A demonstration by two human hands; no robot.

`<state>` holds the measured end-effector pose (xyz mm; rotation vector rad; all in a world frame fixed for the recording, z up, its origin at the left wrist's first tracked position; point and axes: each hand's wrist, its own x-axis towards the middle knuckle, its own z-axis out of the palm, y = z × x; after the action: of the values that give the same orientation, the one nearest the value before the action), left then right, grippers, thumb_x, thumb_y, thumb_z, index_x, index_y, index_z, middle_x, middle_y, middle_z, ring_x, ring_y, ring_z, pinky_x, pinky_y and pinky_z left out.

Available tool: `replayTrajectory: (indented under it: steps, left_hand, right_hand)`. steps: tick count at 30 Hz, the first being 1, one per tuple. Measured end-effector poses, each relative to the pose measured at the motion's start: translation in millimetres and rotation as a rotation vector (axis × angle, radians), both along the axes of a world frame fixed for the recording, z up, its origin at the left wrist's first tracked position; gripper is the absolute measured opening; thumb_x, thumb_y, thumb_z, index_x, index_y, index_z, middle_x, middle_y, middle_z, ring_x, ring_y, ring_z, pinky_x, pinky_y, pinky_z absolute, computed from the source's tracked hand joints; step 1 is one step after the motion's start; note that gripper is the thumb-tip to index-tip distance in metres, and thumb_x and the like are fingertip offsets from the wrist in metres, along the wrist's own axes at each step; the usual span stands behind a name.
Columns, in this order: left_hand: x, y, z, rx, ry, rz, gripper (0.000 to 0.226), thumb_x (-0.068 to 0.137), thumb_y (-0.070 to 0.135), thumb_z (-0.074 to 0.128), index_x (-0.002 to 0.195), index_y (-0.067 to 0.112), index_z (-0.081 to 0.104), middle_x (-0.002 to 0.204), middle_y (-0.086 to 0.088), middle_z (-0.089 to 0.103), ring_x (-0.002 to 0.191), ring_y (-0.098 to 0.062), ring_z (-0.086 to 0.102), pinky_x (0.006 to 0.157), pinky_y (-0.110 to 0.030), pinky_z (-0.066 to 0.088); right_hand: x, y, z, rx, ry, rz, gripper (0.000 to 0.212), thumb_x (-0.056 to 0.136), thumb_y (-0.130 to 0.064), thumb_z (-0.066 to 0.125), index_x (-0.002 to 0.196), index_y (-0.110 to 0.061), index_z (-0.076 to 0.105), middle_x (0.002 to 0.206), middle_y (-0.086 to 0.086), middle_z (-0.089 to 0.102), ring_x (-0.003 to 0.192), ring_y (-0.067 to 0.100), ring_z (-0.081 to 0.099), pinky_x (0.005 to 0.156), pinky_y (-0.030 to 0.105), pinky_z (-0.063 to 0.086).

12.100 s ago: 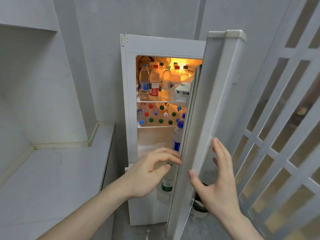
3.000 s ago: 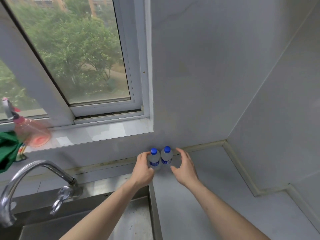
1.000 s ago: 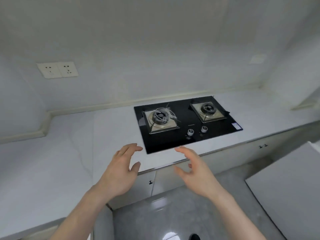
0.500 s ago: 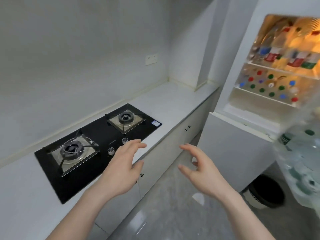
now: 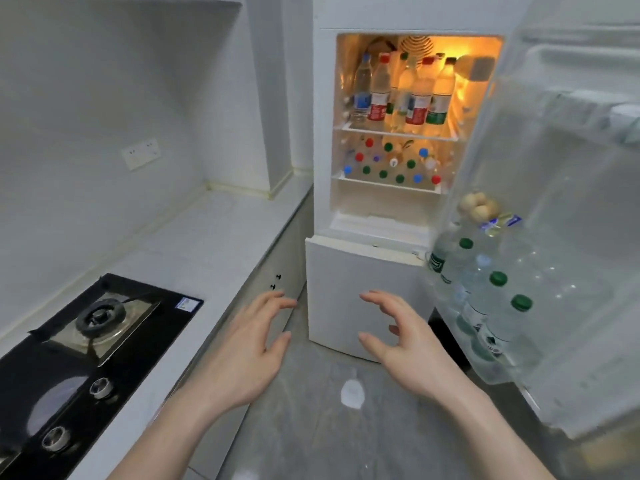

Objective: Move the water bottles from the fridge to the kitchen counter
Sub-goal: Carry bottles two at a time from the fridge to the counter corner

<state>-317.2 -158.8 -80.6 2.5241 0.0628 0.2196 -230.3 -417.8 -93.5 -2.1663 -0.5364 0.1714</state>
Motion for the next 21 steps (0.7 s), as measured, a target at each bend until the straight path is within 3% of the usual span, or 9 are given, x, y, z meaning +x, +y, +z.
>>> replayTrajectory:
  steps: [5,9,12,14,19,21]
  left_hand:
    - [76.4,-15.7,5.4,-0.003,0.008,-0.177,0.042,0.101,0.022,0.058,0.139,0.036,0.05,0.155,0.02,0.035,0.144,-0.004,0.031,0.118,-0.02,0.021]
    - [130.4,-17.9,5.7,0.006,0.013,-0.315,0.041,0.102,0.025,0.056,0.139,0.039,0.048,0.154,0.025,0.032,0.141,-0.002,0.031,0.105,0.002,0.007]
    - [167.6,-16.9,9.0,0.009,-0.004,-0.418,0.041,0.101,0.027,0.057,0.138,0.042,0.048,0.153,0.027,0.031,0.134,-0.007,0.039,0.108,-0.015,0.026]
    - [189.7,-19.1,10.9,0.02,-0.016,-0.485,0.041,0.101,0.028,0.056,0.138,0.042,0.047,0.153,0.028,0.03,0.135,-0.003,0.035,0.106,-0.02,0.029]
    - [230.6,-41.6,5.7,0.02,0.005,-0.648,0.041,0.102,0.027,0.055,0.139,0.042,0.046,0.154,0.027,0.03,0.138,-0.001,0.03,0.112,-0.026,0.033]
    - [238.9,-54.7,2.1,0.022,0.019,-0.694,0.041,0.102,0.026,0.055,0.14,0.039,0.047,0.154,0.024,0.032,0.14,-0.003,0.031,0.112,-0.023,0.03]
  right_hand:
    - [31.0,-24.7,-3.5,0.017,-0.017,-0.184,0.055,0.094,-0.032,0.074,0.139,-0.053,0.051,0.15,-0.035,0.041,0.136,-0.012,0.042,0.119,0.034,0.04]
    - [52.0,-32.4,-1.8,0.037,-0.028,-0.318,0.055,0.094,-0.033,0.073,0.138,-0.056,0.051,0.148,-0.042,0.038,0.135,-0.021,0.037,0.115,0.03,0.042]
    - [64.3,-33.5,2.9,0.055,-0.056,-0.417,0.054,0.094,-0.032,0.073,0.139,-0.053,0.053,0.149,-0.037,0.043,0.137,-0.015,0.039,0.116,0.034,0.043]
    - [71.2,-36.3,4.9,0.07,-0.063,-0.485,0.053,0.094,-0.03,0.074,0.138,-0.052,0.055,0.148,-0.036,0.045,0.139,-0.01,0.042,0.117,0.034,0.042]
    - [69.9,-51.7,4.4,0.096,-0.082,-0.634,0.051,0.093,-0.026,0.075,0.13,-0.057,0.057,0.144,-0.039,0.048,0.13,-0.016,0.047,0.096,0.005,0.041]
    - [65.9,-59.6,3.0,0.096,-0.085,-0.67,0.052,0.093,-0.024,0.076,0.127,-0.058,0.057,0.142,-0.037,0.05,0.129,-0.016,0.047,0.094,0.005,0.04]
